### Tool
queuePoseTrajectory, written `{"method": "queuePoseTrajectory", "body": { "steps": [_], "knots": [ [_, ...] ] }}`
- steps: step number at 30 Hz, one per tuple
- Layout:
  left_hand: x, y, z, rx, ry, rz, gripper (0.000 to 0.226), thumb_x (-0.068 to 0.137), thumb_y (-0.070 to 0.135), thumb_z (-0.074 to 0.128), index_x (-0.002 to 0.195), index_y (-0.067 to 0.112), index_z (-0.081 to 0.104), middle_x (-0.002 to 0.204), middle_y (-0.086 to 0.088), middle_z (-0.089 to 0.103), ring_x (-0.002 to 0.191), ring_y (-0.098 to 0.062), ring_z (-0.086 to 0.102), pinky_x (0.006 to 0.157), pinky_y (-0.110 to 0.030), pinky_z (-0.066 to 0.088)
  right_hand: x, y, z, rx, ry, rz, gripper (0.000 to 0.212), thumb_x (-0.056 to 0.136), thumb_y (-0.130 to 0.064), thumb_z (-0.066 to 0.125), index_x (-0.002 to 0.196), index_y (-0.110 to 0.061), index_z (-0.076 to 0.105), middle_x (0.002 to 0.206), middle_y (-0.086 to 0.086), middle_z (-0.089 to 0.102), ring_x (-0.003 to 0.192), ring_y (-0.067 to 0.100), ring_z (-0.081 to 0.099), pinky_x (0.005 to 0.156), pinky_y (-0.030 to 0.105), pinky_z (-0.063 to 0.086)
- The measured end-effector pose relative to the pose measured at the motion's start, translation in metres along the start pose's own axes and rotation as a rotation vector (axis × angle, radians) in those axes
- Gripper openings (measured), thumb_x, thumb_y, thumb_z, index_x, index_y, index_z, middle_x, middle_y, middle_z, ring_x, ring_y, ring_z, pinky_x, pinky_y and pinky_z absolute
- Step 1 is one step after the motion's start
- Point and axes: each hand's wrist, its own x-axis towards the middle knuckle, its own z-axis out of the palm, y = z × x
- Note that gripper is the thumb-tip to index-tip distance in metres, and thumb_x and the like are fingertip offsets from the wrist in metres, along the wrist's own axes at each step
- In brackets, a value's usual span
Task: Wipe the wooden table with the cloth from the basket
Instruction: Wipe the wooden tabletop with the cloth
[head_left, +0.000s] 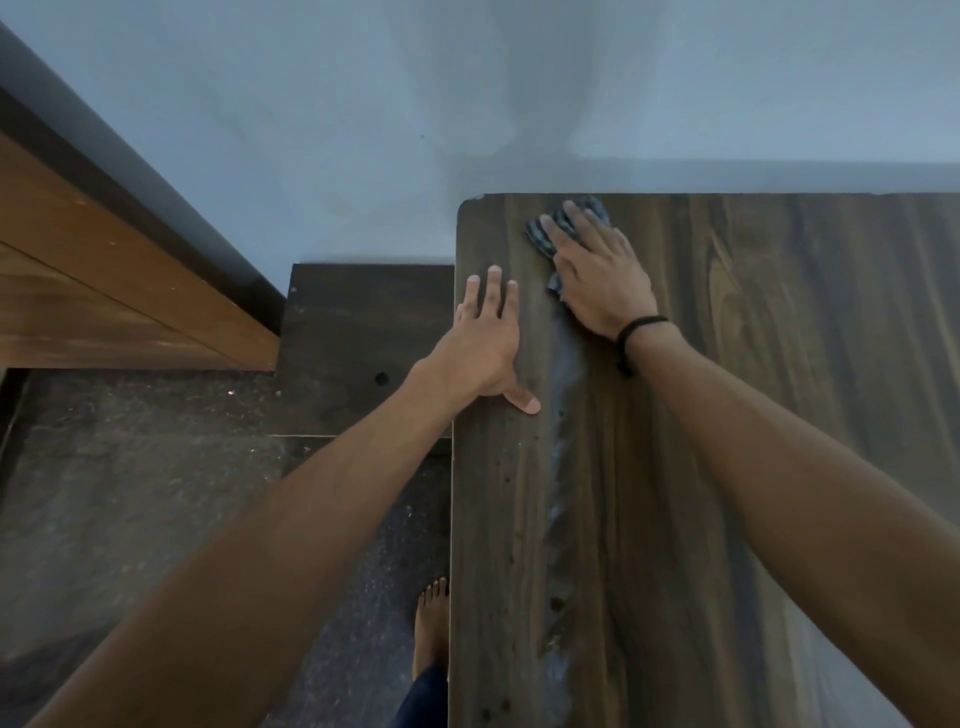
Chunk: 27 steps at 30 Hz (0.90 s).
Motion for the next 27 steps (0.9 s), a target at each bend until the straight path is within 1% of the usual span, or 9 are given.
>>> {"method": "queuePoseTrajectory", "body": {
  "steps": [1, 5, 8, 9, 12, 16, 20, 24, 27],
  "knots": [
    [-0.001, 0.0, -0.001, -0.005, 0.003, 0.0, 0.151, 0.061, 0.057, 0.086, 0.153, 0.005, -0.022, 0.158, -0.014, -0.035, 0.145, -0.036, -0.029, 0.121, -0.05, -0.002, 0.003, 0.007, -0.003, -0.006, -0.007, -0.022, 0.053, 0.107, -0.033, 0.028, 0.159, -0.033, 0.017, 0.168, -0.001, 0.007, 0.154, 0.021, 0.005, 0.125, 0.046, 0.008],
    [0.001, -0.003, -0.004, 0.003, -0.012, 0.004, 0.15, 0.062, 0.057, 0.085, 0.153, 0.006, -0.023, 0.157, -0.014, -0.035, 0.145, -0.036, -0.029, 0.12, -0.051, -0.002, 0.026, 0.01, -0.014, 0.027, 0.002, 0.171, 0.054, 0.107, -0.03, 0.029, 0.159, -0.029, 0.019, 0.168, 0.003, 0.007, 0.154, 0.024, 0.005, 0.124, 0.048, 0.009],
    [0.0, -0.002, -0.001, -0.001, -0.001, 0.015, 0.151, 0.062, 0.059, 0.085, 0.153, 0.005, -0.022, 0.158, -0.014, -0.034, 0.145, -0.037, -0.028, 0.121, -0.05, -0.001, -0.003, 0.009, -0.006, 0.008, -0.024, -0.031, 0.055, 0.106, -0.031, 0.032, 0.159, -0.031, 0.019, 0.168, 0.001, 0.009, 0.154, 0.023, 0.007, 0.124, 0.047, 0.011],
    [-0.001, -0.002, -0.002, 0.007, -0.001, 0.019, 0.15, 0.062, 0.06, 0.084, 0.152, 0.005, -0.023, 0.157, -0.015, -0.035, 0.145, -0.037, -0.028, 0.121, -0.05, -0.001, -0.016, 0.014, -0.007, -0.005, -0.006, -0.026, 0.055, 0.106, -0.031, 0.033, 0.159, -0.031, 0.019, 0.168, 0.001, 0.01, 0.154, 0.023, 0.009, 0.124, 0.049, 0.013],
    [0.0, -0.006, -0.01, 0.064, -0.074, 0.045, 0.151, 0.063, 0.061, 0.083, 0.151, 0.004, -0.025, 0.156, -0.015, -0.037, 0.144, -0.037, -0.03, 0.12, -0.05, 0.001, -0.053, 0.012, -0.002, 0.014, 0.062, 0.153, 0.053, 0.106, -0.028, 0.033, 0.158, -0.029, 0.023, 0.167, 0.004, 0.013, 0.154, 0.025, 0.011, 0.123, 0.052, 0.014],
    [-0.002, -0.011, -0.024, 0.124, -0.163, 0.05, 0.152, 0.061, 0.05, 0.089, 0.153, 0.008, -0.025, 0.156, -0.012, -0.039, 0.146, -0.034, -0.028, 0.12, -0.05, 0.008, -0.101, 0.005, 0.009, -0.053, -0.034, -0.115, 0.052, 0.106, -0.035, 0.03, 0.158, -0.035, 0.021, 0.167, -0.002, 0.013, 0.154, 0.022, 0.01, 0.123, 0.044, 0.008],
    [0.0, -0.002, -0.021, 0.206, -0.18, -0.009, 0.151, 0.063, 0.04, 0.091, 0.15, 0.005, -0.028, 0.153, -0.016, -0.04, 0.144, -0.04, -0.028, 0.121, -0.051, 0.007, -0.1, -0.007, 0.01, 0.016, 0.048, 0.152, 0.053, 0.106, -0.03, 0.036, 0.158, -0.032, 0.024, 0.167, 0.003, 0.015, 0.154, 0.024, 0.011, 0.124, 0.049, 0.012],
    [-0.001, 0.0, -0.019, 0.189, -0.166, -0.029, 0.151, 0.062, 0.038, 0.091, 0.15, 0.007, -0.028, 0.154, -0.014, -0.04, 0.145, -0.037, -0.028, 0.121, -0.05, 0.007, -0.135, -0.014, 0.018, -0.077, -0.047, -0.088, 0.055, 0.104, -0.04, 0.025, 0.158, -0.036, 0.019, 0.167, -0.003, 0.011, 0.154, 0.02, 0.008, 0.123, 0.044, 0.006],
    [-0.001, -0.004, -0.022, 0.164, -0.157, -0.03, 0.151, 0.062, 0.036, 0.092, 0.151, 0.009, -0.027, 0.155, -0.012, -0.039, 0.145, -0.035, -0.028, 0.121, -0.052, 0.007, -0.115, -0.007, 0.01, 0.001, 0.048, 0.143, 0.052, 0.105, -0.032, 0.032, 0.157, -0.033, 0.026, 0.166, 0.002, 0.017, 0.153, 0.025, 0.014, 0.123, 0.051, 0.016]
  ]
}}
